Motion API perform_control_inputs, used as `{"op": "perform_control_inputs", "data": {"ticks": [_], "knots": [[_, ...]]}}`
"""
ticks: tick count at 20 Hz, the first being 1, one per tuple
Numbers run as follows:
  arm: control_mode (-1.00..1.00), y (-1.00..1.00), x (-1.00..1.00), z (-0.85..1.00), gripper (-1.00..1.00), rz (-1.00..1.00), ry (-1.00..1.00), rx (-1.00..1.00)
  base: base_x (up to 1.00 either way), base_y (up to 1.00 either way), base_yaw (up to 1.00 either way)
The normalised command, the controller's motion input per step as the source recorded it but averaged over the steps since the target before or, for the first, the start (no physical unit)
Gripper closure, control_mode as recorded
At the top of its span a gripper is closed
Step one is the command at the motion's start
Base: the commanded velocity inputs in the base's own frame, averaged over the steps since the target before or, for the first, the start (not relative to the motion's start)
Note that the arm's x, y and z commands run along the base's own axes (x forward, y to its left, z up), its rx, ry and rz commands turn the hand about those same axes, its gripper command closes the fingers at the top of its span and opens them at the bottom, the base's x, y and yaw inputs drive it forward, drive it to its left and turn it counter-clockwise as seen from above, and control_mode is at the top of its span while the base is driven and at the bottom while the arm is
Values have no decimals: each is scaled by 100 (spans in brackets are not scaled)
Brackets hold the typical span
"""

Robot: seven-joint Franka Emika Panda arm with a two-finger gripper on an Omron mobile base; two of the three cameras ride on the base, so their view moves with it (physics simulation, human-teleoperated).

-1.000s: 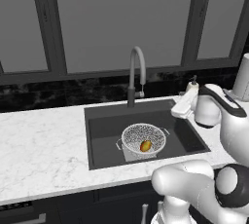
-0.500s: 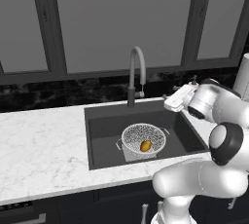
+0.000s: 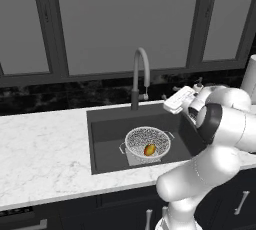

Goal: Put the colander in the sink, put the mango in the colander, and turn on the sink faucet and pour water over the colander.

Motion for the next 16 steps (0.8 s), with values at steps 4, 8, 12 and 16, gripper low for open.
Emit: {"op": "perform_control_inputs", "data": {"ticks": [4,8,12,16], "knots": [[-100,11,29,1,-100,4,-1,2,0,0,0],[-100,25,35,0,-100,2,0,0,0,0,0],[-100,27,48,0,-100,2,0,0,0,0,0],[-100,5,44,0,-100,7,0,1,0,0,0]]}}
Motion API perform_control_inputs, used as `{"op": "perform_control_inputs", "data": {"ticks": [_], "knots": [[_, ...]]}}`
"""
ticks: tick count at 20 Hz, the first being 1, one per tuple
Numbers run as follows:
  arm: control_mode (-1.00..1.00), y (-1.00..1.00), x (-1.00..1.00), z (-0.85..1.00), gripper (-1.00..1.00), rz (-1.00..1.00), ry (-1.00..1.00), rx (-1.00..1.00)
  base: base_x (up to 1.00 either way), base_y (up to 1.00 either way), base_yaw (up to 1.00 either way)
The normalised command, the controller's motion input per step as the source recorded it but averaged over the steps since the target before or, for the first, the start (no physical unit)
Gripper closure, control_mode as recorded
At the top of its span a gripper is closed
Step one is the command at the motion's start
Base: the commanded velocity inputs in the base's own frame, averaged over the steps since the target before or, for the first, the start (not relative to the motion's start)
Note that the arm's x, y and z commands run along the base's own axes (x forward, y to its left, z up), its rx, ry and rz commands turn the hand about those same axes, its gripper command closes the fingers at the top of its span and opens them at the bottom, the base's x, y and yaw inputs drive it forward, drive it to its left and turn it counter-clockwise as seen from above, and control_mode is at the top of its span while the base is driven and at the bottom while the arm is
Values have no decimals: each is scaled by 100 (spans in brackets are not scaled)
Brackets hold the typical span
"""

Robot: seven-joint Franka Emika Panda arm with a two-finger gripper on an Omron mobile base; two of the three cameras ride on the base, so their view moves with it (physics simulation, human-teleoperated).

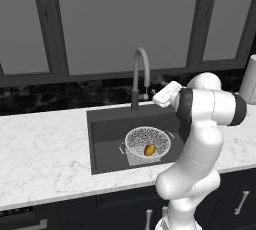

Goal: Put the colander in the sink, put the mango in the colander, and turn on the sink faucet and pour water over the colander.

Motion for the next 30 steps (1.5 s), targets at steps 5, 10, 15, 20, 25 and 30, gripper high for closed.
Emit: {"op": "perform_control_inputs", "data": {"ticks": [5,10,15,20,25,30], "knots": [[-100,0,28,-2,-100,6,0,0,0,0,0],[-100,3,15,-16,-100,1,0,0,0,0,0],[-100,17,13,-13,-100,0,0,0,0,0,0],[-100,17,19,-9,-100,0,0,0,0,0,0],[-100,5,17,-3,-100,0,0,0,0,0,0],[-100,0,13,-11,-100,0,0,1,0,0,0]]}}
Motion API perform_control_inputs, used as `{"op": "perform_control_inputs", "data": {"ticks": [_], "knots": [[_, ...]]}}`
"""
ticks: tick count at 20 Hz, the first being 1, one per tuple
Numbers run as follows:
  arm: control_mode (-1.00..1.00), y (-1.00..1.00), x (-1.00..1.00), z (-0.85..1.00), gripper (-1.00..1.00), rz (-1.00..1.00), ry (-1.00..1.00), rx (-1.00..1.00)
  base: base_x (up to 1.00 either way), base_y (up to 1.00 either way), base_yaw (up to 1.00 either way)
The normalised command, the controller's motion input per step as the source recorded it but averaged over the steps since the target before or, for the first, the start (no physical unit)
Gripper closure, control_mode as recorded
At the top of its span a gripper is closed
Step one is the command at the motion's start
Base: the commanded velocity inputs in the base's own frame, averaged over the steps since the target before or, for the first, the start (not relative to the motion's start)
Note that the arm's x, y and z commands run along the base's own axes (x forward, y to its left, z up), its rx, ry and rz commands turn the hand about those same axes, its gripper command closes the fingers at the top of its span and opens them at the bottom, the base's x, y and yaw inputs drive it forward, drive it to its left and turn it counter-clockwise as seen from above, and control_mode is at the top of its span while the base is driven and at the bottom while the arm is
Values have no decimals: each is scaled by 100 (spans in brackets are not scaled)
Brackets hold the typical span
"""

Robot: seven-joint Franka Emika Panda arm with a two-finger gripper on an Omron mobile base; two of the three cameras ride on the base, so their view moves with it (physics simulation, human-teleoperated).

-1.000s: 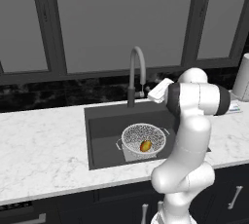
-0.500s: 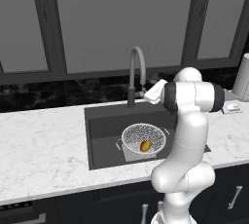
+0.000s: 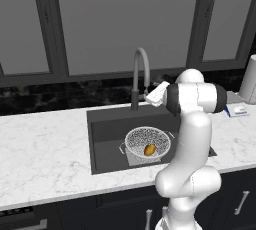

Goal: Put the colander in the sink, put the mango in the colander, and turn on the sink faucet and pour water over the colander.

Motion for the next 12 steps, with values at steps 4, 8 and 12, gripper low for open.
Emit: {"op": "perform_control_inputs", "data": {"ticks": [4,8,12], "knots": [[-100,0,10,-18,-100,0,0,0,0,0,0],[-100,0,12,-17,-100,0,0,0,0,0,0],[-100,0,15,-1,-100,0,0,0,0,0,0]]}}
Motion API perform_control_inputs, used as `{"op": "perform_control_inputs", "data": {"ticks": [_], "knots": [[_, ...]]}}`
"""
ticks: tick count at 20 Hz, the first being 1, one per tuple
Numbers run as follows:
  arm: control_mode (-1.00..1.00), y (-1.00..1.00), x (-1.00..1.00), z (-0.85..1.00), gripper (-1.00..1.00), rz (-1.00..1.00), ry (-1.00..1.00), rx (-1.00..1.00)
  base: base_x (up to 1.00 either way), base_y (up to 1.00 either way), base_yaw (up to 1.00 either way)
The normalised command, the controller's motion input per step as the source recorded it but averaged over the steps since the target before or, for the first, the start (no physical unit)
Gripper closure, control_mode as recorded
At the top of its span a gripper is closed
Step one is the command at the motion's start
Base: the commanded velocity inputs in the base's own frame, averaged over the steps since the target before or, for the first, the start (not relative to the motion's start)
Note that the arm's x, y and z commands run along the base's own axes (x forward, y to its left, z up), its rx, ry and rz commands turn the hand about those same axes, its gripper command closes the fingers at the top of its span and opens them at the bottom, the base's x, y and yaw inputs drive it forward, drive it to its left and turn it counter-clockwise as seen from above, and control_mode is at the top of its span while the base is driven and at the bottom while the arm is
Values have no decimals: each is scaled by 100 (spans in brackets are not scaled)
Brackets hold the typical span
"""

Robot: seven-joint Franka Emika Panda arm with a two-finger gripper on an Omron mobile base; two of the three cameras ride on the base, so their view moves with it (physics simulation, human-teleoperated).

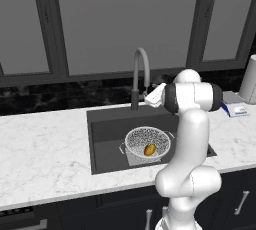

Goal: Put the colander in the sink, put the mango in the colander, and turn on the sink faucet and pour water over the colander.

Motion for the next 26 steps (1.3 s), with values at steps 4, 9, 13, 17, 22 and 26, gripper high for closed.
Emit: {"op": "perform_control_inputs", "data": {"ticks": [4,9,13,17,22,26], "knots": [[-100,0,25,0,-100,-1,0,0,0,0,0],[-100,0,27,0,-100,-1,2,0,0,0,0],[-100,0,27,-8,-100,-1,2,0,0,0,0],[-100,0,23,-21,-100,-1,3,0,0,0,0],[-100,0,12,-14,100,-1,1,0,0,0,0],[-100,0,1,0,100,-2,0,5,0,0,0]]}}
